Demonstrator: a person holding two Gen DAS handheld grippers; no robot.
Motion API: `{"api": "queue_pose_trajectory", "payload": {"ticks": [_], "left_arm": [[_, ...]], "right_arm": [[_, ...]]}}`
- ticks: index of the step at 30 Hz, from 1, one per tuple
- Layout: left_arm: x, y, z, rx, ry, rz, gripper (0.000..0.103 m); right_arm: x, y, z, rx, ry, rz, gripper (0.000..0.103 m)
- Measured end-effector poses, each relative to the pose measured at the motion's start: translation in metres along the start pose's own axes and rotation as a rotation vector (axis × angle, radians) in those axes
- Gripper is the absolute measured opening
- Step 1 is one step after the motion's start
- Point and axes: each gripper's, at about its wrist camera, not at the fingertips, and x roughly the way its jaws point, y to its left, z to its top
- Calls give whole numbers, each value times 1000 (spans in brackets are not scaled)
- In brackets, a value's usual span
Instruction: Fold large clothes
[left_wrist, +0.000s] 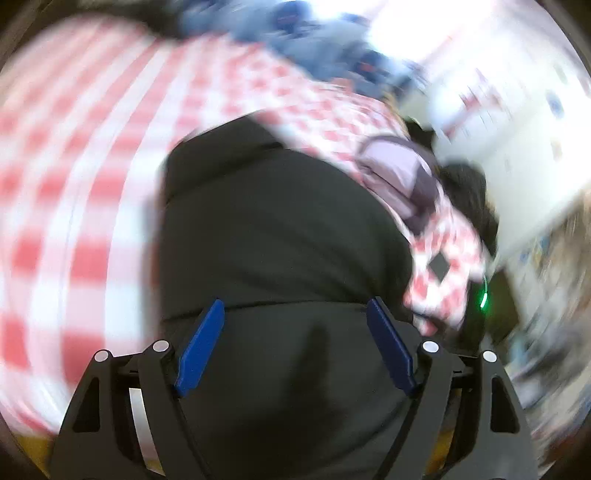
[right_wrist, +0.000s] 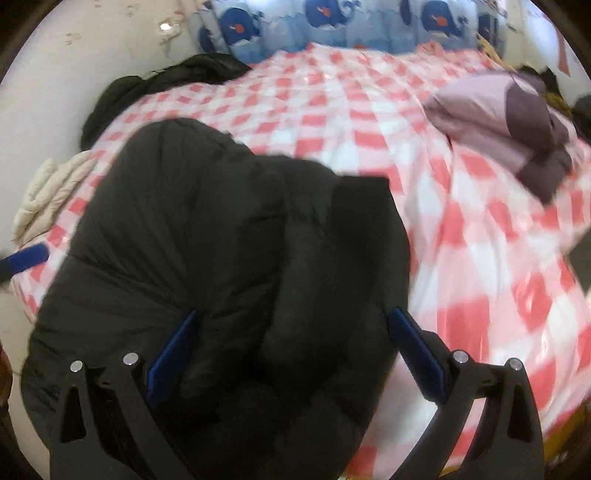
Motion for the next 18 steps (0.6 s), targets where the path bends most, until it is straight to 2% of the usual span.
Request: {"api": "queue_pose_trajectory", "payload": {"ticks": [2, 4, 5, 6, 7, 8, 10, 12, 14, 18], "left_arm": [[7, 35, -8, -114, 21, -25, 80], [26, 66, -15, -195, 114, -94, 85], [42, 75, -15, -217, 151, -120, 89], [57, 80, -19, -247, 191, -161, 90], [66, 80, -23, -256, 198, -173, 91], [69, 74, -24, -233, 193, -166, 91], [68, 49, -27, -102, 161, -136, 91], [59, 34, -25, -15, 104, -161, 90], [38, 22, -20, 69, 27, -177, 83], [-10, 20, 4, 205, -130, -106, 79]], "right_arm": [[15, -15, -13, 72, 43, 41, 96], [23, -29, -24, 158, 74, 117, 96], [28, -34, -29, 194, 85, 153, 96], [29, -34, -31, 201, 88, 158, 96], [31, -30, -32, 200, 92, 153, 96], [31, -24, -32, 187, 95, 142, 96], [31, -13, -32, 169, 89, 128, 96], [32, -3, -34, 160, 68, 132, 97], [32, 6, -36, 160, 19, 166, 97], [24, 46, -20, 94, -121, 213, 97]]}}
